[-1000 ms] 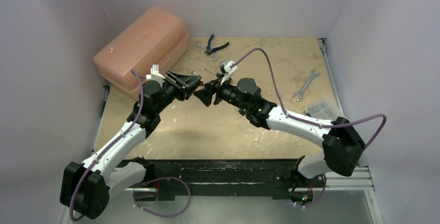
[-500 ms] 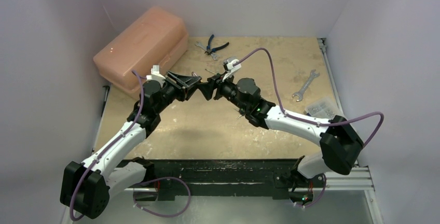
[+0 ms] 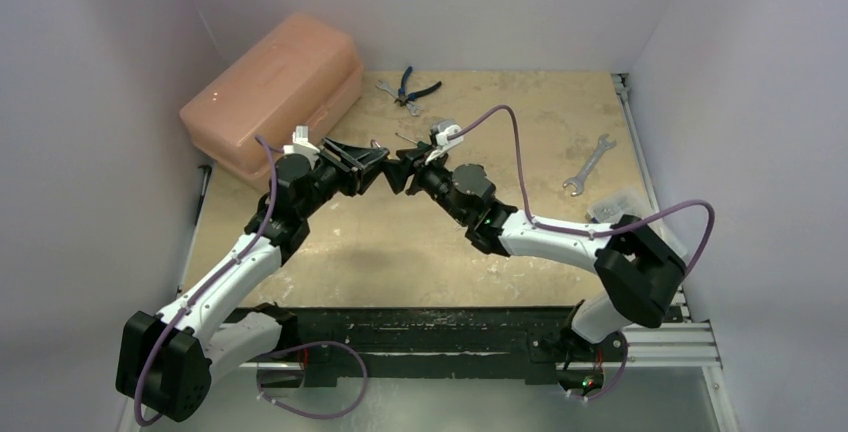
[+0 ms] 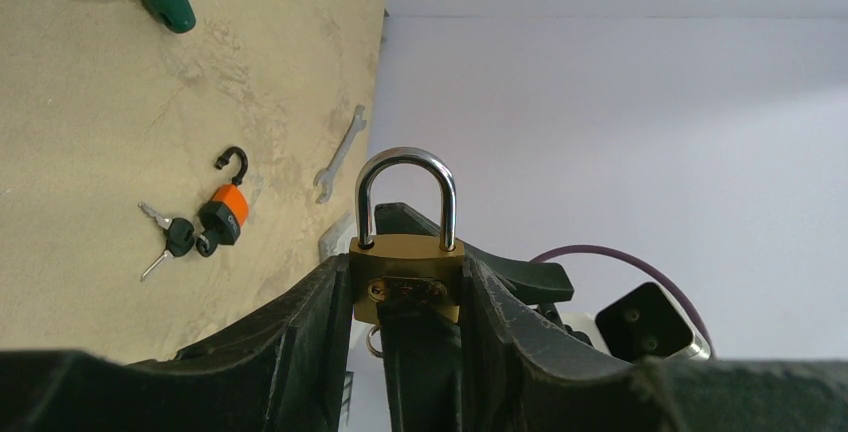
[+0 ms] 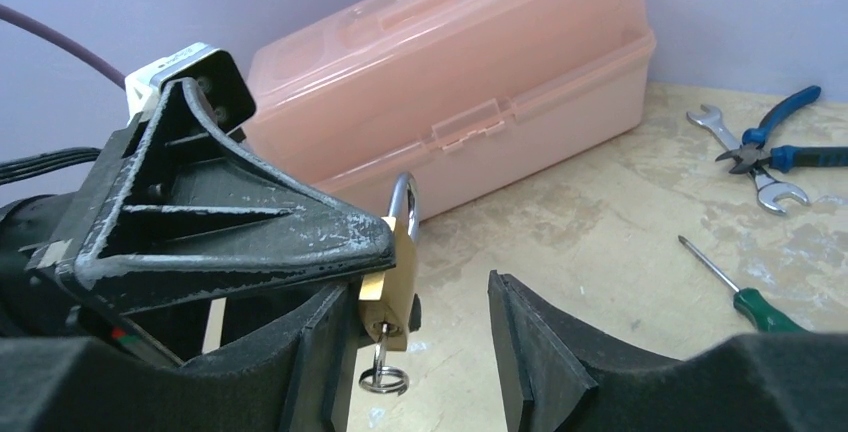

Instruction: Unlock with the key

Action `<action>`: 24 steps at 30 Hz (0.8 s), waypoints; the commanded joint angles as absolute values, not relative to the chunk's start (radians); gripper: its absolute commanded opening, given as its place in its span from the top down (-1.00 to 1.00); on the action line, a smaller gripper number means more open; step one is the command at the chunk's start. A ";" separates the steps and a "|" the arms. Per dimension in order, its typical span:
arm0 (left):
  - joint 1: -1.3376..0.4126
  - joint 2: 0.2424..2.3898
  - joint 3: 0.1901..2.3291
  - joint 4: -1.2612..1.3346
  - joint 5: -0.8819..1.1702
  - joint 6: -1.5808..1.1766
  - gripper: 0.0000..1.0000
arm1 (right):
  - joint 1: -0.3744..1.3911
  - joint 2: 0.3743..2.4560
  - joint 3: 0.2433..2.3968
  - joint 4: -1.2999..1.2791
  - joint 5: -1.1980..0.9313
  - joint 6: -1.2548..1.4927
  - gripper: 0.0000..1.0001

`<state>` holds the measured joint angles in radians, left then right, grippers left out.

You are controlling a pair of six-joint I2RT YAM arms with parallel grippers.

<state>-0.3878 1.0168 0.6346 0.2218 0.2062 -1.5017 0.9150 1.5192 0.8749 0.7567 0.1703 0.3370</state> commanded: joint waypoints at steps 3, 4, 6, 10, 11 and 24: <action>-0.390 1.008 0.686 0.270 0.230 -1.520 1.00 | 0.942 1.549 0.890 0.875 0.265 0.298 -0.07; -0.390 1.008 0.685 0.271 0.231 -1.520 1.00 | 0.945 1.554 0.889 0.884 0.273 0.296 -0.07; -0.390 1.009 0.686 0.270 0.232 -1.520 1.00 | 0.949 1.563 0.888 0.901 0.297 0.296 -0.04; -0.390 1.013 0.686 0.271 0.235 -1.522 1.00 | 0.980 1.591 0.899 0.929 0.373 0.275 0.01; -0.390 1.015 0.686 0.272 0.236 -1.523 1.00 | 0.987 1.600 0.901 0.939 0.394 0.270 0.03; -0.388 1.020 0.683 0.273 0.232 -1.522 1.00 | 1.018 1.651 0.934 1.002 0.496 0.227 0.51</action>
